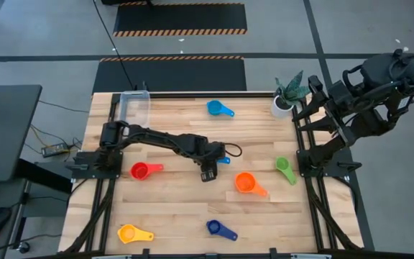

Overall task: Nest measuring cups in basket
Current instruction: Stack the blue measuring cup on top of the orange measuring cup

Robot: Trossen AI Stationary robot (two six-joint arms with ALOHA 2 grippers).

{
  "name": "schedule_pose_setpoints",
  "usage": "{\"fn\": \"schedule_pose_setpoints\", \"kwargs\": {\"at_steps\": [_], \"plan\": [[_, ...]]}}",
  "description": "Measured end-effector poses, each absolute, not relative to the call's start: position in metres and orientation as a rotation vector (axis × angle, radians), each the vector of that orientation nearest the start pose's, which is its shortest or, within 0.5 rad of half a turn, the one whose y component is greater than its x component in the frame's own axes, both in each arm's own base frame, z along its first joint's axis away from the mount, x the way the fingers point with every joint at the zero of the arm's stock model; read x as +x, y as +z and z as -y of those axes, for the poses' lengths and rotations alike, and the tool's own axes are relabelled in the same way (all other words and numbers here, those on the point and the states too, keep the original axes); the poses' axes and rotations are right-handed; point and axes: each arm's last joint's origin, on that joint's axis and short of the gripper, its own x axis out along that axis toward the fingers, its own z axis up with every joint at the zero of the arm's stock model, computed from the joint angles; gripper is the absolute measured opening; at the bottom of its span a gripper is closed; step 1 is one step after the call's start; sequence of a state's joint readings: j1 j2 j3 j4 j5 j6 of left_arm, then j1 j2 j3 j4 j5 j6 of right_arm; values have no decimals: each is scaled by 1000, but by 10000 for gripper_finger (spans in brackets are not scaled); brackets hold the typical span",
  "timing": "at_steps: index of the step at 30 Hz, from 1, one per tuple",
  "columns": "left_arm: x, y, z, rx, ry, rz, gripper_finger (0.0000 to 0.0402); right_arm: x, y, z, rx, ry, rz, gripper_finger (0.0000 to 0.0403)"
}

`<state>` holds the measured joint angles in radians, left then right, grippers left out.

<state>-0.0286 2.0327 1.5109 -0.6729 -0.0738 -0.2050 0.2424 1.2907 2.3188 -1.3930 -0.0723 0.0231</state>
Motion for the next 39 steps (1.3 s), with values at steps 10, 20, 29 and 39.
{"fn": "schedule_pose_setpoints", "kwargs": {"at_steps": [10,20,29,39], "plan": [[422,148,10,-81,146,-1246,104,109,564,-29,-8,307,-369,129],[426,180,3,17,113,-1237,23,109,563,-29,-9,307,-372,129],[446,281,-1,178,-10,-1088,20,108,563,-29,-36,300,-373,129],[445,329,20,170,-15,-972,20,109,563,-26,-54,207,-370,129]]}}
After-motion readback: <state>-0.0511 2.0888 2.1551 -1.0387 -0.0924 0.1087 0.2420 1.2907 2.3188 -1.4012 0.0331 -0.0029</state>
